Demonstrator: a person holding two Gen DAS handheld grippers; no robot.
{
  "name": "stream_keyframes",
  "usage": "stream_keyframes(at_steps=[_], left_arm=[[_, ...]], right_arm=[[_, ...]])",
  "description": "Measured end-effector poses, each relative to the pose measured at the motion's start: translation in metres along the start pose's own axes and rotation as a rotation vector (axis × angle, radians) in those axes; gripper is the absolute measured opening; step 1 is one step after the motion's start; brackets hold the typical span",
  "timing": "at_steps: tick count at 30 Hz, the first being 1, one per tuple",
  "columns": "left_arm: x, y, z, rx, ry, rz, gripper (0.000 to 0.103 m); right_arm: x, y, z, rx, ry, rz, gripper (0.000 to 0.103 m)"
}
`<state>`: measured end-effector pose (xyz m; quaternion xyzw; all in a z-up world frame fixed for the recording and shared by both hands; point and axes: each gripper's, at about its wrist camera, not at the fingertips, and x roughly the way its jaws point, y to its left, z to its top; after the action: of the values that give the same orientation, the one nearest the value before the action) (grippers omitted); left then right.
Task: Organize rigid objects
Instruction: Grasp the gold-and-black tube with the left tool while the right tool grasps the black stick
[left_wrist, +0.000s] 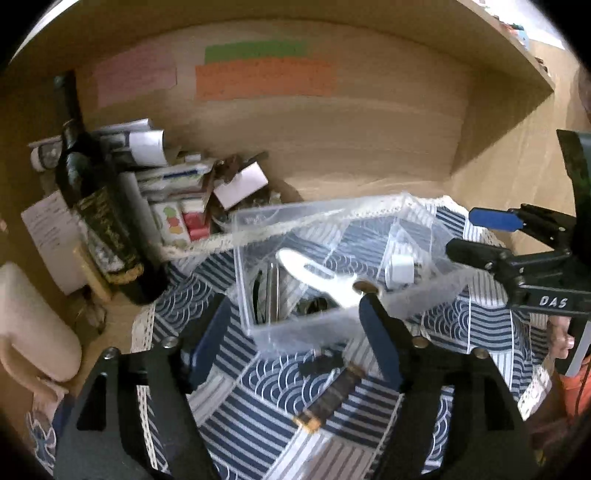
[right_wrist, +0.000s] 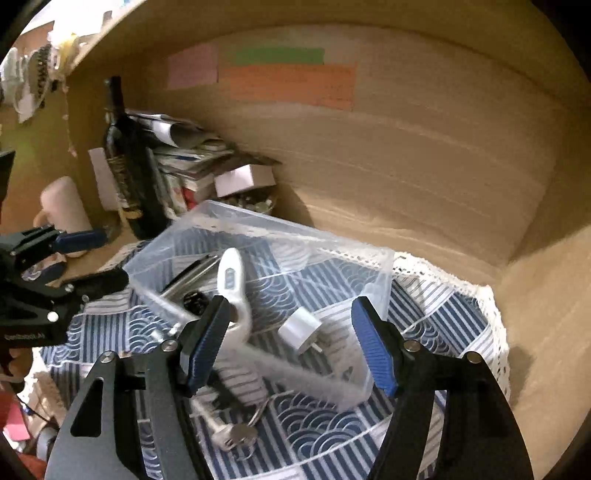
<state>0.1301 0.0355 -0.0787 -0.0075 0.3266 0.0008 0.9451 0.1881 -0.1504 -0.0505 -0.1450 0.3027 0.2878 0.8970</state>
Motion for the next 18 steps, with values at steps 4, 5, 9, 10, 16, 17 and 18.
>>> stream_keyframes(at_steps=[4, 5, 9, 10, 16, 17, 18], left_arm=[[0.003, 0.0, -0.019, 0.0, 0.045, -0.012, 0.073], [0.005, 0.0, -0.024, 0.0, 0.058, -0.016, 0.073], [0.017, -0.003, -0.044, 0.0, 0.121, -0.047, 0.068], [0.021, -0.004, -0.047, -0.002, 0.138, -0.057, 0.062], [0.042, -0.013, -0.064, 0.017, 0.217, -0.093, 0.049], [0.046, -0.014, -0.066, 0.02, 0.226, -0.1, 0.049], [0.048, -0.015, -0.066, 0.022, 0.231, -0.106, 0.047]], right_arm=[[-0.002, 0.008, -0.018, 0.011, 0.015, 0.012, 0.066], [0.0, 0.01, -0.023, 0.012, 0.026, 0.016, 0.066], [0.008, 0.015, -0.04, 0.017, 0.067, 0.025, 0.066], [0.014, 0.016, -0.045, 0.019, 0.088, 0.031, 0.066], [0.041, 0.026, -0.061, -0.014, 0.183, 0.059, 0.058], [0.045, 0.028, -0.062, -0.019, 0.194, 0.066, 0.056], [0.05, 0.029, -0.062, -0.025, 0.209, 0.075, 0.055]])
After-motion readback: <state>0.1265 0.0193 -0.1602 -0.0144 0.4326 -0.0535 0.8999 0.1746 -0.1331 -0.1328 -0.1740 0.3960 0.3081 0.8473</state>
